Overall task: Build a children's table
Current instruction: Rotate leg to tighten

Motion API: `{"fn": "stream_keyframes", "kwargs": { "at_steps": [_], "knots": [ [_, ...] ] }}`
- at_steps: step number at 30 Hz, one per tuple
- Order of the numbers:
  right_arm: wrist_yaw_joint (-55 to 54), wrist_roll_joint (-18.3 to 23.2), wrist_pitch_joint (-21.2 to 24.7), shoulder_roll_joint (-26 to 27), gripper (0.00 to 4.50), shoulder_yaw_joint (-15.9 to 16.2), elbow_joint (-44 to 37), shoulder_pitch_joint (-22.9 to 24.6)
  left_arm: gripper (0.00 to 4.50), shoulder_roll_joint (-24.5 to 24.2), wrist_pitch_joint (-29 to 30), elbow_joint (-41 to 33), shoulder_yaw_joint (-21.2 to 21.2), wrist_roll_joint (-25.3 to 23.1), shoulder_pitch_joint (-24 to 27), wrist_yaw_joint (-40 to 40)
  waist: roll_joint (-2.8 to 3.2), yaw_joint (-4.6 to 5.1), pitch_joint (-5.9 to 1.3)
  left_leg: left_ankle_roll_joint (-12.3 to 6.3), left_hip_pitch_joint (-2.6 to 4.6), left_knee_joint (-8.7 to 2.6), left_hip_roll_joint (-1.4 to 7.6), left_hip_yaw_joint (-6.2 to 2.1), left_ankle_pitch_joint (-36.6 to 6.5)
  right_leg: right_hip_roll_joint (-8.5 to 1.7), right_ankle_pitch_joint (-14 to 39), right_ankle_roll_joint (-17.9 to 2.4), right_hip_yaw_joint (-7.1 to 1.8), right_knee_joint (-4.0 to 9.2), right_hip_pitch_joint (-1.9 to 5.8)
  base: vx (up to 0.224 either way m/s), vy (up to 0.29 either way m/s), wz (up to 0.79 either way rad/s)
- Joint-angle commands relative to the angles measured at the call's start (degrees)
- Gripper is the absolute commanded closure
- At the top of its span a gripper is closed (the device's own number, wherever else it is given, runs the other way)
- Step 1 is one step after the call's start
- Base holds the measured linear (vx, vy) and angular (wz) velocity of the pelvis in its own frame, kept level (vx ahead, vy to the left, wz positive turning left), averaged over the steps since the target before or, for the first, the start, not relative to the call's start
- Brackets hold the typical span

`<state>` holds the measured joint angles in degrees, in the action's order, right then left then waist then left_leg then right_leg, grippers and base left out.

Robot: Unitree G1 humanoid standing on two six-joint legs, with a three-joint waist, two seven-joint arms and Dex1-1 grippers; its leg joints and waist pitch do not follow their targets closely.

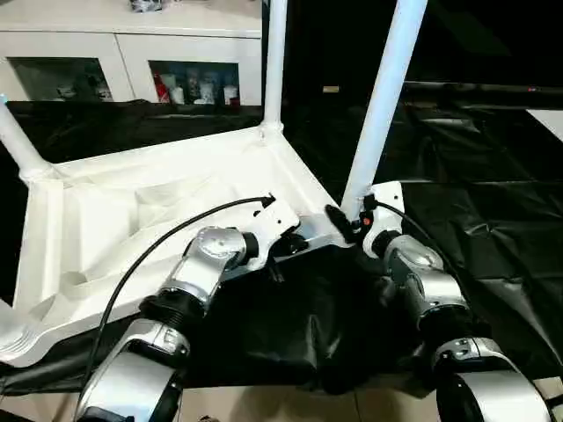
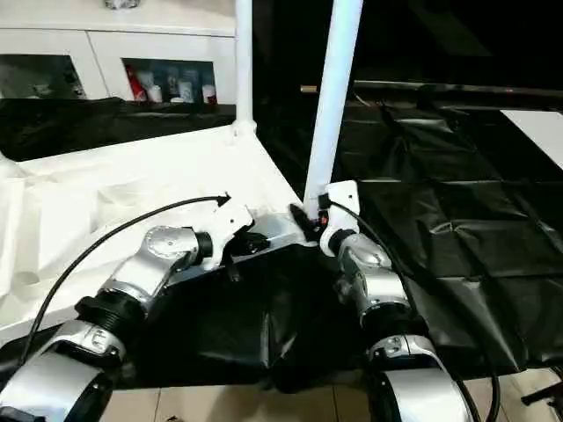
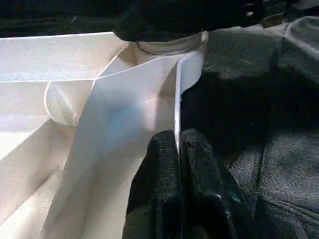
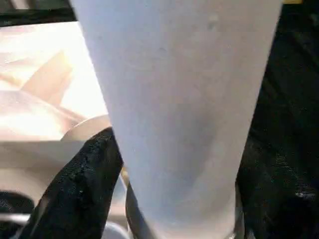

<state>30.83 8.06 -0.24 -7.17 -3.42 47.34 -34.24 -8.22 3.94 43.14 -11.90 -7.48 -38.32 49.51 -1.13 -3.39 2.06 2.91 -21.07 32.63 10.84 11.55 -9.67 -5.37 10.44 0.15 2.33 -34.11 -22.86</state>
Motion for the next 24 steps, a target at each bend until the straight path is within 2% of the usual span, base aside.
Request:
{"fn": "stream_keyframes", "kwargs": {
  "at_steps": [1,2,5,8,9,10,11,12,13,14,16,17,20,22,24],
  "knots": [
    [14.56,0.30,1.36,1.33,0.82,8.83,-2.93,1.84,4.50,0.51,-1.68,-1.47,-1.32,2.72,0.51,4.25,-0.56,-0.09,-2.68,-2.93,0.49,-3.78,2.14,-1.01,-15.46,-2.80,13.87,-10.92,-1.76,4.39,1.85,0.000,0.000,0.00],
    [16.49,0.48,1.44,0.66,0.82,9.34,-3.55,2.22,4.50,0.02,-1.84,-1.77,-1.46,2.94,0.73,5.46,-0.69,-0.30,-2.75,-3.80,0.34,-3.65,2.16,-0.97,-14.60,-2.75,12.37,-11.18,-1.68,4.28,2.17,0.000,0.000,0.00],
    [24.94,1.48,1.35,-2.51,0.82,11.10,-6.45,4.05,4.50,-2.28,-2.89,-3.50,-2.05,4.36,1.95,11.71,-0.67,-0.21,-2.68,-4.60,0.28,-3.61,2.26,-0.89,-13.85,-2.73,11.05,-11.97,-1.64,4.14,2.19,0.000,0.000,0.00],
    [34.01,2.10,2.32,-6.96,0.82,12.59,-10.00,5.75,4.50,-5.46,-2.41,-5.72,-2.04,6.70,3.10,19.57,-0.44,-0.38,-2.63,-4.59,0.29,-3.64,2.57,-0.73,-12.91,-2.36,9.25,-13.43,-1.42,3.71,2.34,0.000,0.000,0.00],
    [35.25,2.01,2.37,-7.76,0.82,12.83,-10.44,5.92,4.50,-5.99,-2.16,-5.96,-1.95,7.13,3.21,20.76,-0.33,-0.38,-2.64,-4.66,0.46,-3.59,2.64,-0.64,-13.15,-2.40,9.02,-14.01,-1.45,3.65,2.14,0.000,0.000,0.00],
    [36.12,1.64,1.96,-8.43,0.82,13.02,-10.65,6.02,4.50,-6.46,-1.94,-6.19,-1.94,7.44,3.32,21.80,-0.28,-0.40,-2.61,-4.55,0.50,-3.65,2.68,-0.64,-13.35,-2.42,9.29,-14.21,-1.44,3.69,2.07,0.000,0.000,0.00],
    [37.74,1.58,1.95,-9.49,0.82,13.36,-11.10,6.19,4.50,-6.96,-1.80,-6.48,-2.03,7.71,3.51,22.88,0.12,-0.45,-2.71,-4.06,0.60,-3.65,2.71,-0.66,-13.76,-2.52,9.67,-14.60,-1.48,3.64,2.05,0.000,0.000,0.00],
    [39.38,1.71,2.08,-10.54,0.82,13.61,-11.70,6.35,4.50,-7.80,-1.22,-7.13,-2.11,8.43,3.88,24.82,0.26,-0.43,-2.64,-3.70,0.62,-3.77,2.74,-0.68,-14.36,-2.53,10.22,-14.70,-1.47,3.78,2.04,0.000,0.000,0.00],
    [40.61,1.85,2.15,-11.36,0.82,13.74,-12.20,6.47,4.50,-8.49,-0.65,-7.61,-2.16,8.95,4.18,26.29,0.06,-0.65,-2.76,-3.50,0.83,-3.61,2.84,-0.61,-14.62,-2.51,9.64,-15.02,-1.52,3.68,2.04,0.000,0.000,0.00],
    [41.65,2.04,2.42,-11.92,0.82,13.63,-12.66,6.55,4.50,-9.08,-0.36,-7.97,-2.23,9.26,4.46,27.63,0.35,-0.78,-2.72,-3.63,0.69,-3.66,2.80,-0.61,-14.28,-2.51,8.92,-15.15,-1.57,3.55,2.11,0.000,0.000,0.00],
    [42.71,2.37,3.07,-12.43,0.82,13.29,-13.30,6.62,4.50,-9.71,-0.18,-8.17,-2.20,9.53,4.72,28.98,0.41,-0.73,-2.66,-3.48,0.63,-3.72,2.72,-0.60,-14.35,-2.46,8.87,-15.25,-1.55,3.59,2.10,0.000,0.000,0.00],
    [43.12,2.60,3.53,-12.65,1.07,13.22,-13.72,6.70,4.50,-9.92,-0.11,-8.26,-2.15,9.66,4.81,29.39,0.31,-0.73,-2.65,-3.28,0.70,-3.73,2.74,-0.60,-14.73,-2.48,9.22,-15.25,-1.55,3.63,2.07,0.000,0.000,0.00],
    [44.59,3.24,5.39,-13.36,1.19,13.35,-15.04,7.02,4.50,-10.65,-0.02,-7.99,-1.93,9.79,4.83,30.79,0.38,-0.80,-2.62,-2.96,0.73,-3.79,2.74,-0.64,-14.57,-2.49,9.48,-15.07,-1.60,3.65,2.16,0.000,0.000,0.00],
    [44.94,3.36,5.82,-13.50,1.47,13.50,-15.41,7.27,4.50,-10.74,-0.13,-7.70,-1.92,9.63,4.68,30.76,0.45,-0.85,-2.54,-2.75,0.76,-3.78,2.72,-0.59,-14.97,-2.52,10.09,-15.05,-1.63,3.75,2.03,0.000,0.000,0.00],
    [44.87,3.30,5.91,-13.56,1.57,14.06,-15.81,7.90,4.50,-10.55,-0.06,-7.55,-1.69,9.87,4.46,30.42,0.47,-0.95,-2.56,-2.44,0.84,-3.78,2.74,-0.61,-14.91,-2.55,10.25,-14.85,-1.65,3.77,2.02,0.000,0.000,0.00]
  ]
}}
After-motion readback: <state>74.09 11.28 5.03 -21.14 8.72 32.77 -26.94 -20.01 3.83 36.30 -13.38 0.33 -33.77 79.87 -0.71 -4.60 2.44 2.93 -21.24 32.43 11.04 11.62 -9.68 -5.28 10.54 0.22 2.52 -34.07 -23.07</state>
